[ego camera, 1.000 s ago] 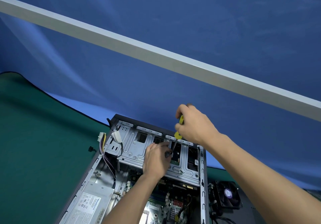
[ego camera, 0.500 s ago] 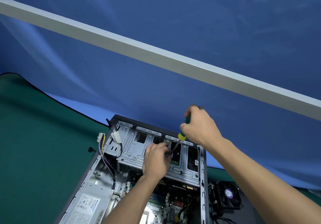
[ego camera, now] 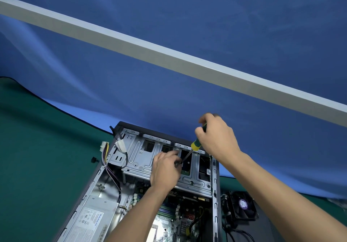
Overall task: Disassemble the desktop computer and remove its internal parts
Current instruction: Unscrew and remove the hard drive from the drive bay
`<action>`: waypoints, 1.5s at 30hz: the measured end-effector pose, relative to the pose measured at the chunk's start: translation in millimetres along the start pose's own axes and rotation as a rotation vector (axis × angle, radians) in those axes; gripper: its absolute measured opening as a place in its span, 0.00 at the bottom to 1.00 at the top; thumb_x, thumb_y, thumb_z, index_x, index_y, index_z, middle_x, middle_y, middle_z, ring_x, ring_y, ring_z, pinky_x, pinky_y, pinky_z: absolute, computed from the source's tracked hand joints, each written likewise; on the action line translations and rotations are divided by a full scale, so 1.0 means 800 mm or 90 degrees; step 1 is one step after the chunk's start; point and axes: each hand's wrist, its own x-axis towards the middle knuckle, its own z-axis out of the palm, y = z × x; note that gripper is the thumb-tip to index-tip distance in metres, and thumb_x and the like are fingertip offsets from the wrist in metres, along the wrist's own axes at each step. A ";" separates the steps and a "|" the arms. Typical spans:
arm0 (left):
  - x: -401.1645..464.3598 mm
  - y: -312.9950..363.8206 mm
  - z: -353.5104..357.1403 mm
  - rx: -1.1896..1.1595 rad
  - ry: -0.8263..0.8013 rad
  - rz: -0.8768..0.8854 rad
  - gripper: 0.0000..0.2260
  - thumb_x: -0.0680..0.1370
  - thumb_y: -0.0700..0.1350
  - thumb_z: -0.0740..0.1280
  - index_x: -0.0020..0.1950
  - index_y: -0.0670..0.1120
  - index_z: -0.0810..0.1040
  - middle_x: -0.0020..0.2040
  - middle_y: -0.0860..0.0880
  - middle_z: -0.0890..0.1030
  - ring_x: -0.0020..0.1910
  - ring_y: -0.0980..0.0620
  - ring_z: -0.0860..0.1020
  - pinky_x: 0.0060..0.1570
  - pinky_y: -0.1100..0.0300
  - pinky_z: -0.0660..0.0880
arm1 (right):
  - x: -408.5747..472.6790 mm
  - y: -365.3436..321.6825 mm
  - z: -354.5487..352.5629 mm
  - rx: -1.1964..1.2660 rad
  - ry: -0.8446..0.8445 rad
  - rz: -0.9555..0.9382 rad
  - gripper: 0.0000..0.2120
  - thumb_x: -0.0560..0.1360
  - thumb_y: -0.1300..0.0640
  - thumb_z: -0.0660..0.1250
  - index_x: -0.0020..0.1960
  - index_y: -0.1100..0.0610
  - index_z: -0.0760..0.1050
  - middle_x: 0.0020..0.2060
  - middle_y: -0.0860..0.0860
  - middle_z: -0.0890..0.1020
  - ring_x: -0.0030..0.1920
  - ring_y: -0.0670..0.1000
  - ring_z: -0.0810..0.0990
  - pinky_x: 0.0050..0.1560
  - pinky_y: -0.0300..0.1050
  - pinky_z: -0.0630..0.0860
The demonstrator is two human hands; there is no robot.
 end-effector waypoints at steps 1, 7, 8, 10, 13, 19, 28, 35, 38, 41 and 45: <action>0.000 0.000 0.000 -0.004 -0.001 -0.003 0.08 0.76 0.47 0.66 0.53 0.54 0.82 0.64 0.60 0.75 0.63 0.52 0.69 0.62 0.63 0.56 | -0.001 0.001 -0.001 0.014 -0.005 0.009 0.10 0.74 0.56 0.60 0.55 0.54 0.70 0.50 0.49 0.72 0.43 0.55 0.75 0.39 0.46 0.67; 0.001 0.003 0.001 -0.011 0.015 -0.028 0.06 0.76 0.49 0.68 0.50 0.54 0.83 0.62 0.61 0.76 0.62 0.53 0.69 0.62 0.64 0.56 | -0.009 0.016 -0.006 0.079 0.064 0.053 0.05 0.71 0.55 0.62 0.46 0.53 0.72 0.45 0.47 0.73 0.40 0.53 0.75 0.38 0.45 0.68; 0.000 0.003 0.002 -0.006 0.021 -0.029 0.06 0.76 0.50 0.67 0.50 0.54 0.83 0.62 0.61 0.77 0.62 0.54 0.69 0.62 0.64 0.57 | -0.010 0.019 -0.007 0.096 0.077 0.055 0.05 0.71 0.54 0.62 0.46 0.52 0.72 0.44 0.46 0.73 0.40 0.52 0.75 0.37 0.45 0.69; -0.001 0.004 0.002 0.012 0.029 -0.019 0.07 0.77 0.50 0.66 0.51 0.54 0.83 0.62 0.61 0.76 0.61 0.54 0.69 0.62 0.64 0.57 | -0.011 0.027 -0.011 0.118 0.103 0.064 0.04 0.70 0.53 0.62 0.44 0.51 0.72 0.42 0.44 0.72 0.38 0.49 0.74 0.34 0.44 0.67; -0.003 0.005 0.003 0.076 0.036 0.038 0.10 0.79 0.52 0.63 0.53 0.54 0.82 0.62 0.60 0.76 0.58 0.55 0.71 0.62 0.63 0.57 | -0.014 0.041 -0.012 0.161 0.138 0.094 0.03 0.70 0.53 0.63 0.43 0.51 0.72 0.41 0.44 0.73 0.37 0.48 0.73 0.32 0.43 0.65; -0.005 0.007 0.005 0.159 0.037 0.107 0.11 0.80 0.49 0.61 0.54 0.49 0.81 0.55 0.54 0.75 0.54 0.51 0.69 0.56 0.59 0.63 | -0.036 0.070 0.012 0.289 0.119 0.163 0.04 0.69 0.55 0.66 0.41 0.49 0.71 0.44 0.47 0.76 0.35 0.50 0.72 0.37 0.43 0.66; -0.003 0.014 0.002 0.179 -0.017 0.106 0.09 0.81 0.44 0.58 0.56 0.47 0.77 0.52 0.52 0.75 0.48 0.54 0.71 0.49 0.61 0.68 | -0.065 0.119 0.055 0.295 -0.051 0.227 0.15 0.71 0.65 0.70 0.52 0.50 0.73 0.48 0.48 0.78 0.32 0.45 0.74 0.25 0.29 0.67; 0.001 0.023 -0.003 0.207 -0.077 0.079 0.05 0.81 0.40 0.57 0.55 0.43 0.72 0.52 0.47 0.74 0.42 0.50 0.75 0.38 0.60 0.68 | -0.072 0.122 0.071 0.003 -0.187 0.233 0.12 0.70 0.58 0.66 0.53 0.52 0.74 0.46 0.49 0.78 0.42 0.52 0.76 0.38 0.41 0.68; 0.002 0.024 -0.003 0.164 -0.076 0.041 0.09 0.82 0.46 0.57 0.55 0.44 0.73 0.52 0.48 0.75 0.43 0.50 0.76 0.41 0.58 0.73 | -0.077 0.117 0.071 -0.077 -0.208 0.252 0.06 0.69 0.53 0.64 0.44 0.53 0.71 0.37 0.48 0.76 0.37 0.51 0.74 0.33 0.40 0.66; -0.002 0.033 -0.009 -0.011 -0.039 -0.086 0.09 0.80 0.49 0.61 0.50 0.45 0.77 0.47 0.51 0.77 0.39 0.52 0.77 0.38 0.58 0.74 | -0.084 0.122 0.070 -0.029 -0.207 0.282 0.11 0.70 0.46 0.65 0.37 0.52 0.68 0.31 0.46 0.74 0.31 0.47 0.71 0.29 0.40 0.63; -0.012 0.054 -0.015 -0.399 -0.060 -0.263 0.08 0.77 0.46 0.67 0.44 0.42 0.80 0.30 0.48 0.77 0.27 0.53 0.73 0.31 0.58 0.70 | -0.099 0.131 0.074 0.200 -0.170 0.223 0.14 0.73 0.51 0.66 0.33 0.54 0.67 0.25 0.47 0.71 0.27 0.50 0.69 0.33 0.43 0.68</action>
